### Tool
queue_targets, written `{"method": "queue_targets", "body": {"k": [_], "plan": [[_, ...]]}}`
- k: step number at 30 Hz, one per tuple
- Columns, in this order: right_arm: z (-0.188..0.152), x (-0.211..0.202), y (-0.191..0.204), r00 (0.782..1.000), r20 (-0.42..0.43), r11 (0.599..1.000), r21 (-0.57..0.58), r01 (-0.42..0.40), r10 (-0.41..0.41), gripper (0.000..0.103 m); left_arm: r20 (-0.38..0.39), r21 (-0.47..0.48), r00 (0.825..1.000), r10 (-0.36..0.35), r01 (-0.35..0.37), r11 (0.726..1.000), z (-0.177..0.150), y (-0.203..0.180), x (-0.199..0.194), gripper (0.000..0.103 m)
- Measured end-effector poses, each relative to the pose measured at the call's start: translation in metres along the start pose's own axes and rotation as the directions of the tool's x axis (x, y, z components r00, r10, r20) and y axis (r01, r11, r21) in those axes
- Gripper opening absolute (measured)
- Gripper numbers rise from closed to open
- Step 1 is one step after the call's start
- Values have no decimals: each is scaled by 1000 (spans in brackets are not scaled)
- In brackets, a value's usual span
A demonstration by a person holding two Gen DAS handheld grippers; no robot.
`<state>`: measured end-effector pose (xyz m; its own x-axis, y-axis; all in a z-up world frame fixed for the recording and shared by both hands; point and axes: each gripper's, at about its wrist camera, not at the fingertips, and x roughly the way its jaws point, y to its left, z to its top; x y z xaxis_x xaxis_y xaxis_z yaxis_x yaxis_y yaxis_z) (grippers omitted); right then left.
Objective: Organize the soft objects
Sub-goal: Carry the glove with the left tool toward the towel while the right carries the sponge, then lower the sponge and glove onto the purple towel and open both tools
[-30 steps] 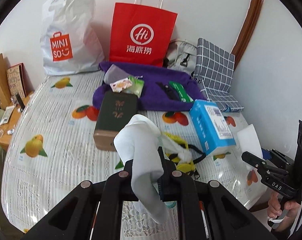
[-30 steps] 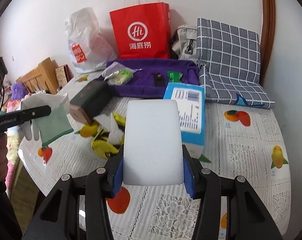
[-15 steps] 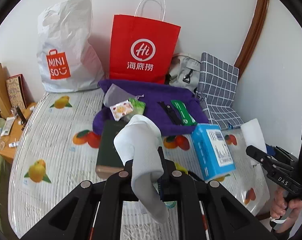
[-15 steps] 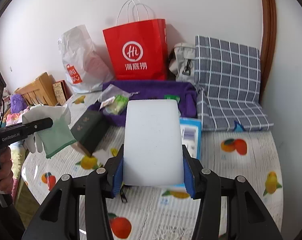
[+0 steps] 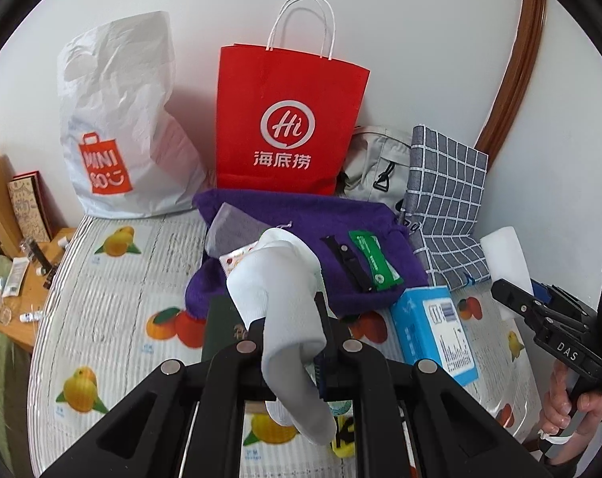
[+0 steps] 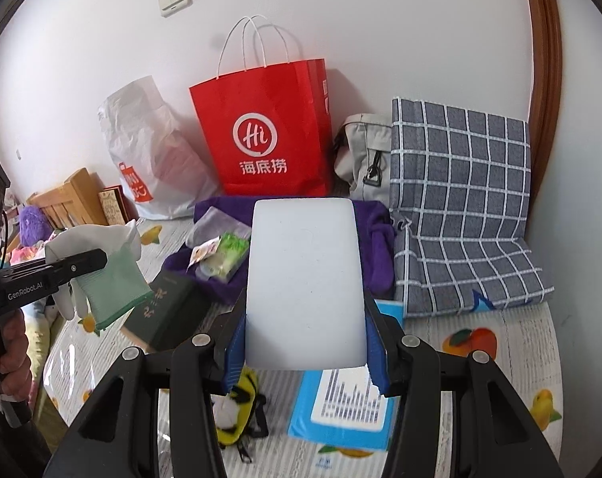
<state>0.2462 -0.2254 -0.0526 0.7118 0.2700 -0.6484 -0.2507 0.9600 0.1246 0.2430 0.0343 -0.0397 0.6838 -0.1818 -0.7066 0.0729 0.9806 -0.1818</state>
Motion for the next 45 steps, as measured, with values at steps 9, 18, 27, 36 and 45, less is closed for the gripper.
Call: {"method": "queue_targets", "body": {"k": [9,18,27,36,45], "plan": [[28,24,-3,1000,15,1000,-9,6,-6,50,-3,8,1000,3,-3,1000,22,0,25,11],[51,60,-8,1000,-1,1000,-9,-9,9,50,-1,-14,999,43,-43,999,46,19,50,11],[70,102,-20,998,-50,998,41,-41,44,50,-24,-69,998,51,-53,996,70,42,80,11],[79,142,-24,996,-69,998,49,-49,53,50,-49,-92,998,29,-33,995,88,39,126,11],[61,200,-49,978,-201,995,97,-30,49,50,-108,-118,994,-8,-5,993,95,41,184,11]]}}
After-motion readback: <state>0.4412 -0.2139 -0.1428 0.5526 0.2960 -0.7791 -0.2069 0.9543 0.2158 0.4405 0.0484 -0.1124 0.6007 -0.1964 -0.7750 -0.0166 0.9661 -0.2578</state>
